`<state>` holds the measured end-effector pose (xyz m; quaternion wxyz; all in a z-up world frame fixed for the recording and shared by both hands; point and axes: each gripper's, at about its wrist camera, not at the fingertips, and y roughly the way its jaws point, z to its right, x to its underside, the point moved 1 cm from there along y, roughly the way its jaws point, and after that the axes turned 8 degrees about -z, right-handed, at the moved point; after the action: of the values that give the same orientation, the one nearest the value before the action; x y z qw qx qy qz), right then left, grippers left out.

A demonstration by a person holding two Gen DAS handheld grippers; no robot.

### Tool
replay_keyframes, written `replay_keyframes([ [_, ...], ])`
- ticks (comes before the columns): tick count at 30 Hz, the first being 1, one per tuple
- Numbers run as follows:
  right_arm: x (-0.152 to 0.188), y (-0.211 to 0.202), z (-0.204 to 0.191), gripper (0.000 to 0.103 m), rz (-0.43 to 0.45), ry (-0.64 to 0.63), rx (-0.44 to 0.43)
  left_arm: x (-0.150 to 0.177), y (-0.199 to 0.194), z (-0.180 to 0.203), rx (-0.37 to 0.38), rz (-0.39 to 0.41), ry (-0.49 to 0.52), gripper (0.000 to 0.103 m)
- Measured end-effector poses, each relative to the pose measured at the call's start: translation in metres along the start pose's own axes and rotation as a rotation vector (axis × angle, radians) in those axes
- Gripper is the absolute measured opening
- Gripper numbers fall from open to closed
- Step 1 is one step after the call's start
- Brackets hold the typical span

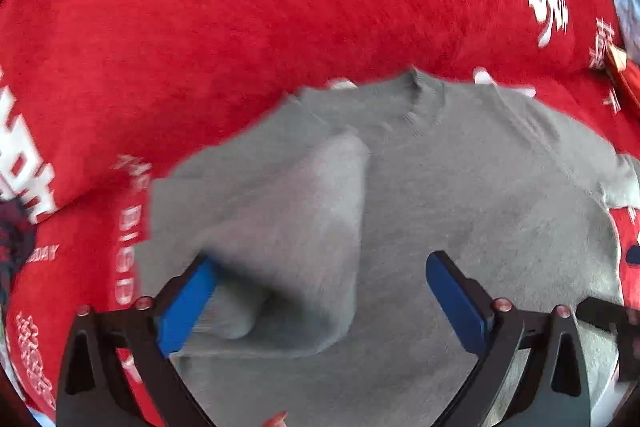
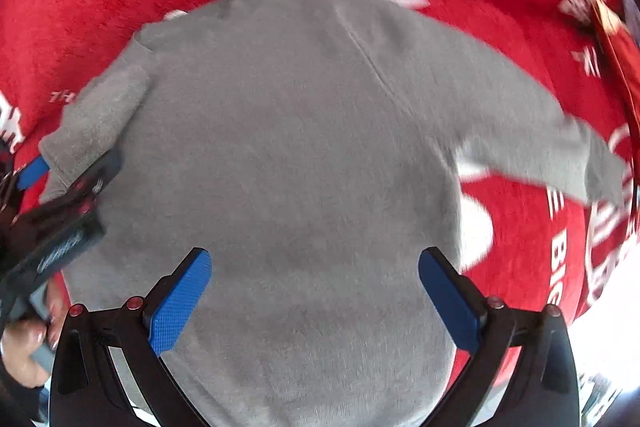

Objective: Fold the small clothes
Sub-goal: 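Carry the held sleeve across the sweater body with the left tool and release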

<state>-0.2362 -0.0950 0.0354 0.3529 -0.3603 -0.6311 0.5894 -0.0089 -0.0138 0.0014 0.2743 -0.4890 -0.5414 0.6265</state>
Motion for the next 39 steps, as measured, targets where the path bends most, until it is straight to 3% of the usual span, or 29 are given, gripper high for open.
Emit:
replay_keyframes([
  [4, -0.026, -0.014, -0.040, 0.103, 0.081, -0.152, -0.024, 0.021, -0.020, -0.051, -0.058, -0.010, -0.140, 0.103],
  [9, -0.049, -0.020, -0.130, 0.103, 0.176, -0.452, -0.040, 0.063, -0.001, -0.122, -0.130, -0.160, -0.335, 0.103],
  [11, -0.051, -0.017, -0.168, 0.103, 0.206, -0.583, -0.034, 0.080, 0.013, -0.135, -0.114, -0.223, -0.385, 0.103],
  [15, -0.052, 0.007, -0.223, 0.101, 0.164, -0.754, -0.045, 0.098, 0.029, -0.140, -0.112, -0.261, -0.435, 0.103],
  [24, -0.051, 0.043, -0.271, 0.097, 0.038, -0.796, -0.197, 0.127, 0.034, -0.155, 0.052, -0.236, -0.740, 0.103],
  [25, -0.051, 0.052, -0.276, 0.091, 0.029, -0.803, -0.178, 0.128, 0.032, -0.153, 0.049, -0.229, -0.740, 0.103],
  [26, -0.050, 0.062, -0.281, 0.078, 0.020, -0.818, -0.134, 0.128, 0.032, -0.151, 0.043, -0.230, -0.733, 0.103],
  [27, -0.050, 0.067, -0.284, 0.077, 0.038, -0.835, -0.097, 0.128, 0.032, -0.148, 0.037, -0.232, -0.727, 0.103],
  [28, -0.049, 0.063, -0.287, 0.053, 0.070, -0.845, -0.107, 0.127, 0.032, -0.148, 0.034, -0.234, -0.724, 0.103],
  [29, -0.052, 0.056, -0.285, 0.015, 0.078, -0.830, -0.135, 0.126, 0.032, -0.146, 0.030, -0.236, -0.718, 0.103],
  [31, -0.066, 0.041, -0.266, 0.014, 0.080, -0.687, -0.240, 0.123, 0.034, -0.150, 0.025, -0.239, -0.714, 0.103],
  [34, -0.089, 0.012, -0.198, 0.014, 0.137, -0.362, -0.420, 0.121, 0.031, -0.148, 0.021, -0.250, -0.709, 0.103],
  [39, -0.093, -0.012, -0.071, 0.014, 0.248, 0.005, -0.463, 0.115, 0.030, -0.144, 0.013, -0.260, -0.664, 0.103],
])
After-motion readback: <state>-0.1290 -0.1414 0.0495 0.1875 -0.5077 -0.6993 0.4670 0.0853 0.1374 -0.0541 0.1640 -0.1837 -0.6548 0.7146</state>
